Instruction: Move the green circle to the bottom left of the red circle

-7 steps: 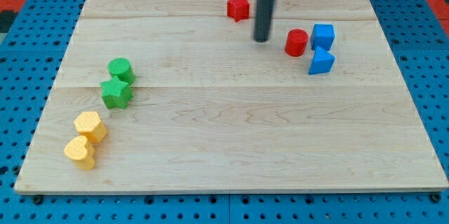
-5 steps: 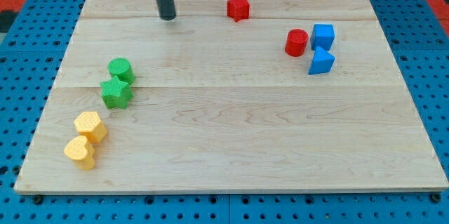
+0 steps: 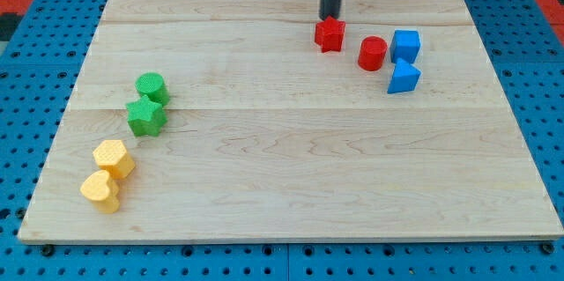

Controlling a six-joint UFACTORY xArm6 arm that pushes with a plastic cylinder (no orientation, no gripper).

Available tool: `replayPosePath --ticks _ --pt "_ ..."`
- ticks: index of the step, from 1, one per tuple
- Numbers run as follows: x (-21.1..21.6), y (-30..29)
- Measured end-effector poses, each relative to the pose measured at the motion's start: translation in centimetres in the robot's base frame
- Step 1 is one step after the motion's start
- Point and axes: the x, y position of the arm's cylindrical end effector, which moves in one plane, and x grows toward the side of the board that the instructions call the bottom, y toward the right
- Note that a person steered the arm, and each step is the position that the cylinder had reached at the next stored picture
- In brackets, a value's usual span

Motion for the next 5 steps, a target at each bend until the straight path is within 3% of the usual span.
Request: replayPosePath --ticks 1,2,3,4,5 --pt "1.9 -1.3" --pt "5.1 6.7" --pt "2.4 -3.3" --pt "3.5 -15.8" --pt "8.3 -27.1"
